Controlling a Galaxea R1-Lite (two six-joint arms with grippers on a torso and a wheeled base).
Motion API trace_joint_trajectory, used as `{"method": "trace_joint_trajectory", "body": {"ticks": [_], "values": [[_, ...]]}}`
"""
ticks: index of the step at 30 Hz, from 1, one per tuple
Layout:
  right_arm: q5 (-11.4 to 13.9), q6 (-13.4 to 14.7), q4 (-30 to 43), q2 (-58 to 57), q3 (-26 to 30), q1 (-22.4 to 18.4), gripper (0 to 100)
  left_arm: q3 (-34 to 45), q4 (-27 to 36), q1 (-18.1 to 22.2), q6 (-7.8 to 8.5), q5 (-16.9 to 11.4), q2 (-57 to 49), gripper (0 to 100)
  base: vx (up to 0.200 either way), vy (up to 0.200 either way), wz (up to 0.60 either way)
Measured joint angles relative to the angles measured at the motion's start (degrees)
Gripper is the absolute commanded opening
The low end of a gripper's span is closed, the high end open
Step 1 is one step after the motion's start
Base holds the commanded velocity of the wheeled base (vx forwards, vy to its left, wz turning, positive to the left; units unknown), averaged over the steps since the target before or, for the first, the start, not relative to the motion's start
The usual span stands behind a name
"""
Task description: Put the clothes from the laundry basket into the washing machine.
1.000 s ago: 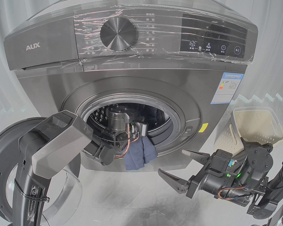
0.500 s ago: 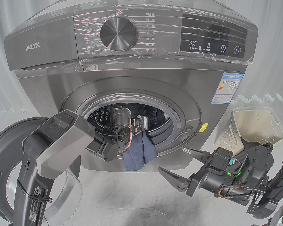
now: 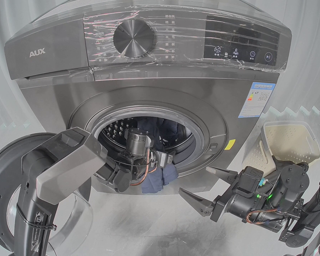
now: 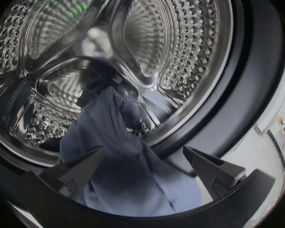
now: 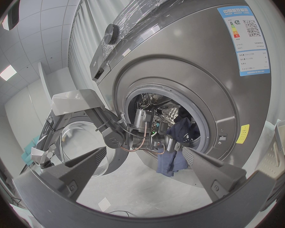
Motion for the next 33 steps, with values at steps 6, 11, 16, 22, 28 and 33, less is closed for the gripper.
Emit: {"method": "trace_joint_trajectory", "body": {"ticks": [6,11,16,22,28,33], "values": [[0.00,0.02,0.00,0.06,-0.04,0.34,100,2.36,1.01,-0.22,0.35,-0.17,-1.33,100,0.000,0.000,0.00],[0.00,0.02,-0.02,0.11,-0.01,0.48,100,2.27,0.72,-0.17,0.50,0.11,-0.96,0,0.000,0.000,0.00],[-0.02,0.05,-0.02,0.11,-0.01,0.56,100,2.43,0.77,-0.05,0.55,0.16,-0.61,0,0.000,0.000,0.00],[0.00,0.02,-0.09,0.11,-0.09,0.61,100,2.38,0.71,0.00,0.52,0.07,-0.39,0,0.000,0.000,0.00],[0.00,0.05,-0.11,0.09,-0.15,0.67,100,0.68,0.46,-0.13,0.09,0.07,-0.39,0,0.000,0.000,0.00],[0.00,0.05,-0.09,-0.02,-0.34,0.61,100,-2.34,-0.11,-0.05,-0.84,0.30,-0.88,0,0.000,0.000,0.00]]}}
